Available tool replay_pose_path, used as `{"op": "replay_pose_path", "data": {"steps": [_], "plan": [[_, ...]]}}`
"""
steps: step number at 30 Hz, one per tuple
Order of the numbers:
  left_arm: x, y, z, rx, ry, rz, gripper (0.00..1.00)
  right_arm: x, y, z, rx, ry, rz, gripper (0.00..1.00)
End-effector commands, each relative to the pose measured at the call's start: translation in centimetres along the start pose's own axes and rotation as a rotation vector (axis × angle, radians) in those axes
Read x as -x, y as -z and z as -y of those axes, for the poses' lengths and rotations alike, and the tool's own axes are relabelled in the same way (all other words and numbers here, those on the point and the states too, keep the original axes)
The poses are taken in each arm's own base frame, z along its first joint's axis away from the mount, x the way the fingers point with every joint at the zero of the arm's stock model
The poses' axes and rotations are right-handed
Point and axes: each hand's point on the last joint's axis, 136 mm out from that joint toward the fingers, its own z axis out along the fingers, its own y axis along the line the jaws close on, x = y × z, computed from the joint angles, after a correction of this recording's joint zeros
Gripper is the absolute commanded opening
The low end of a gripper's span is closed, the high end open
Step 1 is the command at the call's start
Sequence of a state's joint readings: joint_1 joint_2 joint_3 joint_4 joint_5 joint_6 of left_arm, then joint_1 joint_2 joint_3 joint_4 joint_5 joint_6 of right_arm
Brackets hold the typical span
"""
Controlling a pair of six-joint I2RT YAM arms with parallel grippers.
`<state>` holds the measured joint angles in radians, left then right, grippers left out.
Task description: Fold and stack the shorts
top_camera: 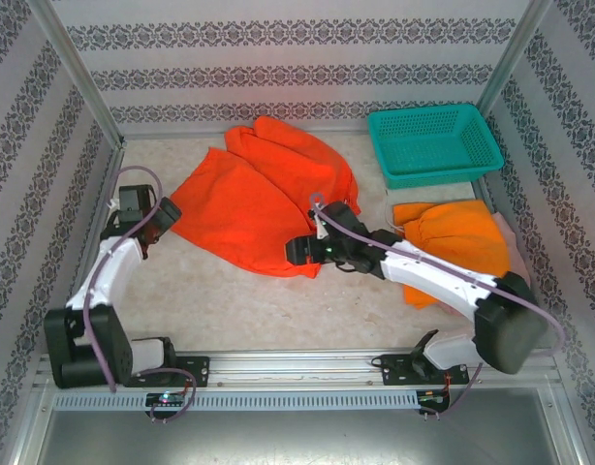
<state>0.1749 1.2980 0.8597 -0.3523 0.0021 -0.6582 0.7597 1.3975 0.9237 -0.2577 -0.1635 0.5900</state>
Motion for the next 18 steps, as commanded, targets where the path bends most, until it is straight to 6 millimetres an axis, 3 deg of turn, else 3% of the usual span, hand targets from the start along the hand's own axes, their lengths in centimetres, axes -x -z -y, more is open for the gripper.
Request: {"op": "replay_pose_path", "data": {"steps": [1, 9, 18], "plan": [[2.8, -1.7, 0.4, -0.031, 0.065, -0.006, 0.85, 1.4, -1.3, -1.6, 0.03, -0.13, 0.021, 0.84], [3.4, -8.9, -0.8, 0.004, 0.116, -0.146, 0.7, -0.3, -4.5, 0.5, -0.038, -0.156, -0.05, 0.84], [2.9, -12.8, -1.0, 0.06, 0.104, -0.262, 0.61, -1.4, -5.2, 2.0, -0.074, -0.158, -0.079, 0.84]]}}
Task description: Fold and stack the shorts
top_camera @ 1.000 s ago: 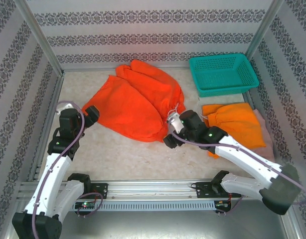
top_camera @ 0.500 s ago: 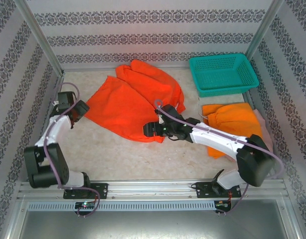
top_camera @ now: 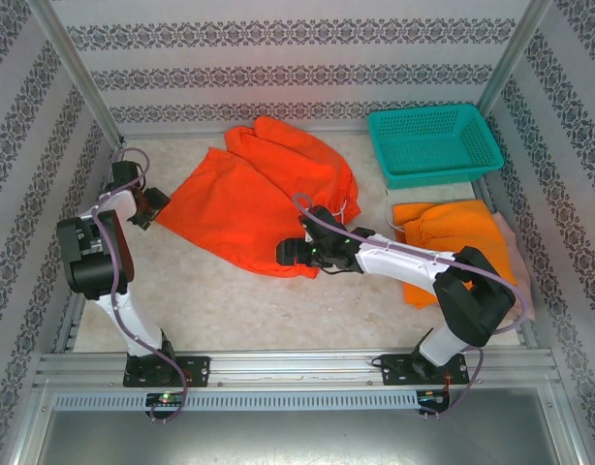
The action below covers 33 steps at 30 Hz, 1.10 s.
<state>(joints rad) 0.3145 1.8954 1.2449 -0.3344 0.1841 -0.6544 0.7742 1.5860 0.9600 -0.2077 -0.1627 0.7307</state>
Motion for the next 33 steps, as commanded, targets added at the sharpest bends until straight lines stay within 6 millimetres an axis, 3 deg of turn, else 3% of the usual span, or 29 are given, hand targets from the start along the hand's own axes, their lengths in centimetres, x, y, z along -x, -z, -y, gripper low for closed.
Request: {"op": "replay_pose_path", "data": {"steps": [1, 11, 14, 17, 18, 22, 26, 29, 33], "plan": [[-0.4, -0.5, -0.6, 0.032, -0.008, -0.056, 0.6, 0.3, -0.3, 0.9, -0.018, -0.015, 0.008, 0.84], [-1.6, -2.3, -1.5, 0.081, 0.006, -0.135, 0.46, 0.5, 1.1, 2.6, -0.068, 0.058, 0.018, 0.84], [-2.0, -2.9, -1.5, 0.077, 0.01, -0.162, 0.31, 0.6, 2.1, 2.5, -0.103, 0.216, 0.006, 0.84], [-2.3, -2.9, -1.2, 0.061, 0.017, -0.179, 0.05, 0.2, 3.1, 3.0, -0.21, 0.461, -0.039, 0.84], [-2.0, -2.5, -0.9, 0.049, 0.022, -0.162, 0.0, 0.0, 3.3, 3.3, -0.251, 0.543, -0.06, 0.84], [-0.9, 0.8, 0.3, -0.009, 0.018, -0.08, 0.0, -0.9, 3.1, 4.4, -0.365, 0.752, -0.128, 0.8], [-0.5, 4.5, 1.2, -0.052, 0.001, -0.019, 0.0, -2.6, 2.0, 3.4, -0.39, 0.886, -0.168, 0.7], [-0.5, 6.6, 1.3, -0.069, -0.005, 0.016, 0.0, -3.9, 1.0, 3.1, -0.412, 0.95, -0.2, 0.64], [-0.7, 8.0, 1.1, -0.074, -0.012, 0.041, 0.0, -4.8, 0.0, 4.4, -0.461, 0.964, -0.267, 0.58]]}}
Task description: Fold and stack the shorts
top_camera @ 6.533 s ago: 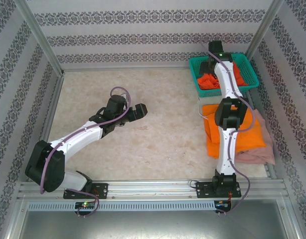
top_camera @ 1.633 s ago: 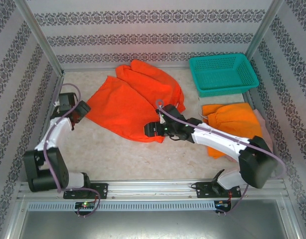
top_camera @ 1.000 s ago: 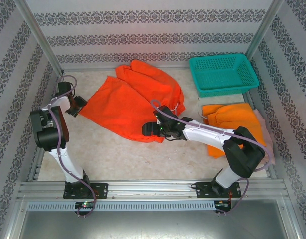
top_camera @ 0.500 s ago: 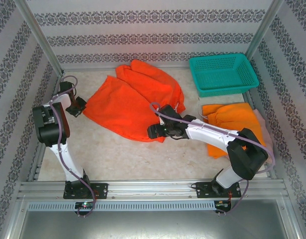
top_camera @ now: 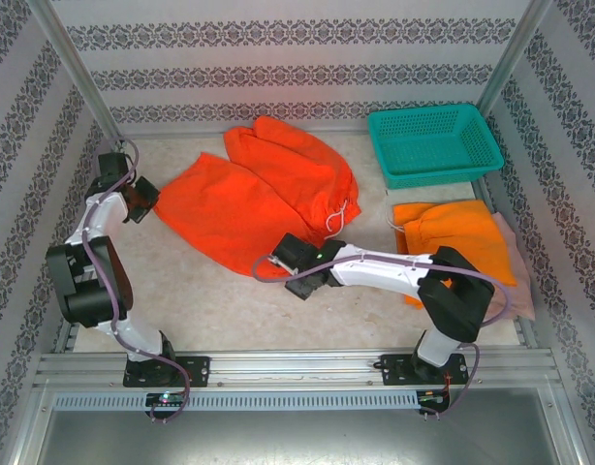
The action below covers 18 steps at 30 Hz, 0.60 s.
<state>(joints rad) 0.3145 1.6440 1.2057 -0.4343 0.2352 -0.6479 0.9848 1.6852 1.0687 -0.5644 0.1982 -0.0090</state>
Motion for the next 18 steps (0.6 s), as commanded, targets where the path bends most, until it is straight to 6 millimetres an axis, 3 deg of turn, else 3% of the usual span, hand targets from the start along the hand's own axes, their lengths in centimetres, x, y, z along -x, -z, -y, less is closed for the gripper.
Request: {"op": "replay_pose_path", "data": {"steps": [1, 7, 11, 13, 15, 18], "plan": [[-0.9, 0.2, -1.3, 0.033, 0.01, -0.014, 0.0, -0.9, -0.7, 1.4, -0.079, 0.049, -0.07, 0.57], [-1.3, 0.0, -1.3, 0.022, 0.015, -0.026, 0.0, -1.0, -2.5, 0.9, -0.071, 0.076, -0.112, 0.47], [-1.3, -0.1, -1.2, 0.018, 0.013, -0.026, 0.0, -1.5, -3.8, 1.4, -0.097, 0.078, -0.153, 0.31], [-0.9, 0.3, -0.9, 0.01, 0.005, -0.014, 0.0, -1.6, -4.0, 2.1, -0.122, 0.075, -0.17, 0.15], [-0.2, 1.5, -0.4, 0.001, -0.006, 0.016, 0.0, -1.4, -3.3, 2.8, -0.136, 0.065, -0.164, 0.08], [1.5, 4.9, 0.7, -0.002, -0.042, 0.09, 0.0, 0.0, -0.5, 4.6, -0.153, 0.025, -0.09, 0.0]]}}
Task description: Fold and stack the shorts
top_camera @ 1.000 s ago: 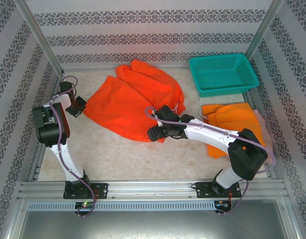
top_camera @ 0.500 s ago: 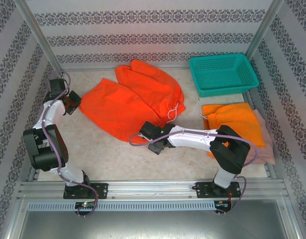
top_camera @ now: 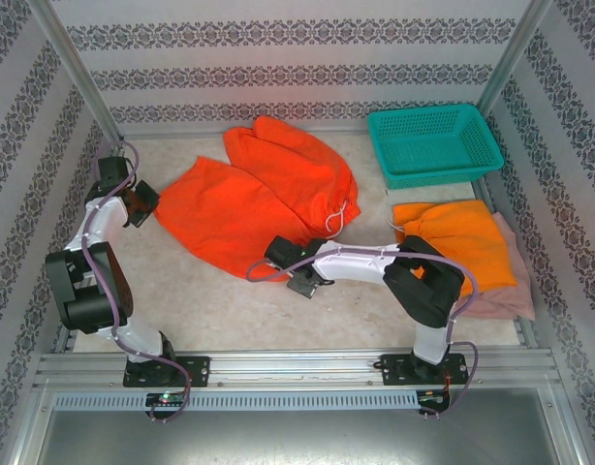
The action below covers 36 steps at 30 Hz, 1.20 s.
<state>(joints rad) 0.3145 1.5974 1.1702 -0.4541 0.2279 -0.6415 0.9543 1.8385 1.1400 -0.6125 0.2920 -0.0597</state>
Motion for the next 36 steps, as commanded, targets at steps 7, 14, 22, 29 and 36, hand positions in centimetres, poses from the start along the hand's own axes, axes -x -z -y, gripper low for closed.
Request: {"op": "replay_pose_path", "data": {"steps": [7, 14, 22, 29, 36], "plan": [[4.3, 15.3, 3.7, -0.062, -0.114, 0.279, 0.0, 1.6, 13.3, 8.4, -0.11, -0.125, 0.32, 0.0], [4.0, 23.7, 3.9, -0.051, -0.184, 0.392, 0.0, 2.0, 18.6, 12.4, -0.119, -0.192, 0.49, 0.0], [3.6, 23.4, 5.5, -0.135, -0.176, 0.366, 0.0, 5.3, 18.0, 19.5, -0.192, -0.231, 0.486, 0.0], [9.5, 20.4, 12.5, -0.233, -0.182, 0.398, 0.0, 10.2, 21.2, 32.7, -0.467, -0.364, 0.519, 0.0], [13.4, 29.1, 16.3, -0.304, -0.212, 0.567, 0.0, 10.4, 31.6, 34.8, -0.547, -0.439, 0.767, 0.0]]}}
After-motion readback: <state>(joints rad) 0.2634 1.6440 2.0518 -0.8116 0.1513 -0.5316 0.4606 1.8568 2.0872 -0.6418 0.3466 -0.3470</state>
